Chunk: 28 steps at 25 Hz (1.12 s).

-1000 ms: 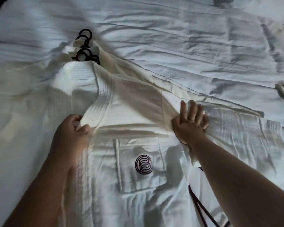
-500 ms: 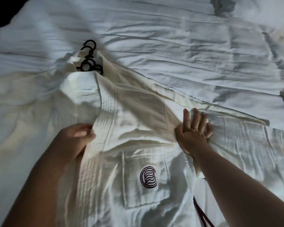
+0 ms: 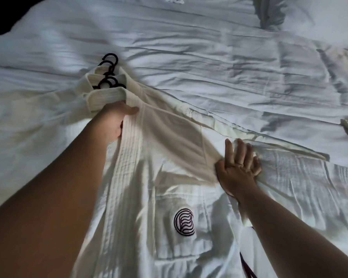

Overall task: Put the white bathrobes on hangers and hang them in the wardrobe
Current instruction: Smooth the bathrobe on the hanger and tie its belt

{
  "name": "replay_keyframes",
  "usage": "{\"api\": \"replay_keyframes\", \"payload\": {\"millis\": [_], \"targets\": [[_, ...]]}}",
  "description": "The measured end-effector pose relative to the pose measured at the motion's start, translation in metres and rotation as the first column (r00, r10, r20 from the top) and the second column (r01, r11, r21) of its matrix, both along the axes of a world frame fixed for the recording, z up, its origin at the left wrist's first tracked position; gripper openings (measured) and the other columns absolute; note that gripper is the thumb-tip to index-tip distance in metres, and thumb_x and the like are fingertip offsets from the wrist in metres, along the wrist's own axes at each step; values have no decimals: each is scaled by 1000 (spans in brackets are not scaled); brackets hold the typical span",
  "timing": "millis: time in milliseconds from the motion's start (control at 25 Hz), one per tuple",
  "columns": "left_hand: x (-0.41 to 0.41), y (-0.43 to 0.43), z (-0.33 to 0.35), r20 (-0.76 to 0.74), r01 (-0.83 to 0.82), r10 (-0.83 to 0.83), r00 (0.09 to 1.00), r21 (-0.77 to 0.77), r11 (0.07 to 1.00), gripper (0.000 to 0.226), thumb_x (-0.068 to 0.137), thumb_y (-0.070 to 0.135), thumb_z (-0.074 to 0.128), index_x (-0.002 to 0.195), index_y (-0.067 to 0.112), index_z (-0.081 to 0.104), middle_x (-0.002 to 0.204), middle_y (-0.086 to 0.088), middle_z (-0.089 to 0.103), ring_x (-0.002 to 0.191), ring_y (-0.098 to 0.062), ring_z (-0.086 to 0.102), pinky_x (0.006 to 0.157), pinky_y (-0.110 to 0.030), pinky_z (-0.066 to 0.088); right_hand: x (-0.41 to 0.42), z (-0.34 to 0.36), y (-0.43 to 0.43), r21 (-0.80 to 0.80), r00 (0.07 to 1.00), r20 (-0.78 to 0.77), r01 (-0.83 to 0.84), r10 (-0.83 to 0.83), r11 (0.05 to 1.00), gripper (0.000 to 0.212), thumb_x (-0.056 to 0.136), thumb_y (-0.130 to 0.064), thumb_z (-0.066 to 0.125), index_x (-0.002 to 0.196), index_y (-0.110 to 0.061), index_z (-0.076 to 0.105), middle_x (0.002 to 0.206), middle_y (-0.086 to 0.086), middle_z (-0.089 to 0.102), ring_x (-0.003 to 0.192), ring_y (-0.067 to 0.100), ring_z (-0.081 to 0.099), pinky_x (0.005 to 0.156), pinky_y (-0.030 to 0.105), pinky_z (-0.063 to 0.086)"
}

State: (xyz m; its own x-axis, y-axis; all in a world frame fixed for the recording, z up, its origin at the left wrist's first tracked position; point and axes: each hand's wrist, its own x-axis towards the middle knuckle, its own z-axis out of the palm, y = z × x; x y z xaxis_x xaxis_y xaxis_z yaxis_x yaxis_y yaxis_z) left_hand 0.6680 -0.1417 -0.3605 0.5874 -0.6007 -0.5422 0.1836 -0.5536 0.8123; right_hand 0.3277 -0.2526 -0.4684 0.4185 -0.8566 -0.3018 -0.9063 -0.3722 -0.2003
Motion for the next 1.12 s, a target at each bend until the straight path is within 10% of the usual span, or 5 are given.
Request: {"api": "replay_keyframes", "payload": {"millis": [240,440,560,880,1120], "targets": [[-5,25,-6,116,-149,158,981,-82,985,12,85,30,72,95,26,78,104,-19,74,98,-41,72,84,-60,60,0,-1,-1,20,1000,5,2,-2,1000,70,97,-49,22,155,-47,-17,167,-7,-25,151,22,-32,120,51,-17],[-103,141,18,-222,97,-83,971,51,994,31,84,14,80,114,16,72,104,-8,78,98,-30,75,91,-46,54,-1,0,-2,10,1000,19,-4,3,1000,70,96,-49,22,157,-45,-14,167,-6,-23,151,24,-31,120,51,-18],[-142,213,-13,90,99,-134,987,321,942,14,91,10,75,91,24,74,85,8,79,89,-25,74,86,-40,54,0,-1,-1,5,1000,14,-12,12,1000,71,95,-50,20,157,-44,-13,168,-4,-22,152,25,-30,119,51,-18],[-156,222,-51,418,-82,-5,908,190,978,50,102,50,53,87,5,69,81,-11,72,83,-30,69,77,-43,51,0,20,-8,138,996,-83,-24,35,990,70,96,-53,22,158,-44,-10,168,0,-26,152,29,-29,119,53,-14],[-159,219,-50,488,-68,-51,871,222,973,50,106,41,48,96,-2,71,100,-33,69,99,-47,66,82,-47,49,-86,104,160,-36,830,557,30,-5,999,37,76,-16,58,111,-21,69,120,3,59,113,25,50,96,39,40]]}}
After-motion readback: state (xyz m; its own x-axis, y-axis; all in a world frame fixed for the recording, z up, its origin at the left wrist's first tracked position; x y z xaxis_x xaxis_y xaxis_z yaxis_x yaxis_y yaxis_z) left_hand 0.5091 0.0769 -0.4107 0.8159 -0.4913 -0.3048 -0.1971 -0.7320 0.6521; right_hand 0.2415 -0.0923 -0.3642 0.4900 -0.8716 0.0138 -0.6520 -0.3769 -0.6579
